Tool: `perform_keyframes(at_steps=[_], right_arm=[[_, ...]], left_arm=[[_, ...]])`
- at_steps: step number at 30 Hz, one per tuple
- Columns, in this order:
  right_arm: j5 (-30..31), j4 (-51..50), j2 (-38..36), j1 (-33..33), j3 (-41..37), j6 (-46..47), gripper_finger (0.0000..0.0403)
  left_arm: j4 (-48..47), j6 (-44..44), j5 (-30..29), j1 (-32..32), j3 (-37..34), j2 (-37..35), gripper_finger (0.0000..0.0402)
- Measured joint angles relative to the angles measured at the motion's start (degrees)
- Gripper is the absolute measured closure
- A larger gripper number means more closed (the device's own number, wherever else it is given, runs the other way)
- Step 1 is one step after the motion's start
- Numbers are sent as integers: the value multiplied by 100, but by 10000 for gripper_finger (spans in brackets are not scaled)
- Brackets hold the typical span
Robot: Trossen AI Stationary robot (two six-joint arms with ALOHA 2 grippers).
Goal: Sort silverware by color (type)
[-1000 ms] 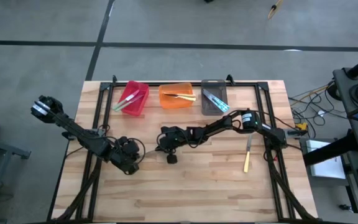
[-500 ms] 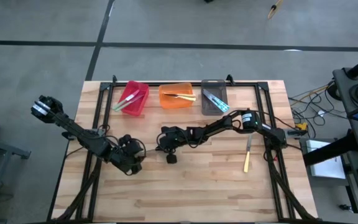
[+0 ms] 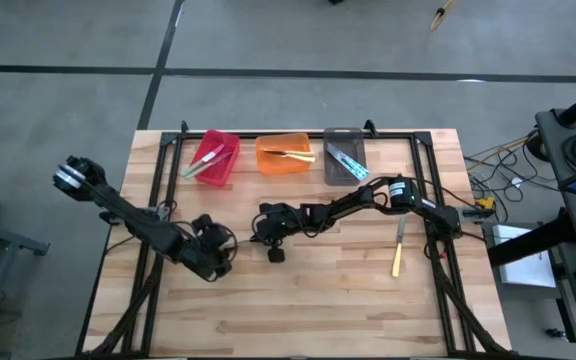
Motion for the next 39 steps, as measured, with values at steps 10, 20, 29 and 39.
perform_keyframes(at_steps=[10,20,29,39], right_arm=[[0,-4,0,-2,-4,15,394],[-39,4,0,-4,-7,165,392],[-66,-397,-350,-22,-35,473,335],[-52,-1153,-1289,-17,-46,508,262]], left_arm=[[178,-197,-17,4,28,1054,247],[234,-351,9,4,173,1336,384],[106,-532,288,11,114,794,387],[-583,-635,92,-22,76,-341,387]])
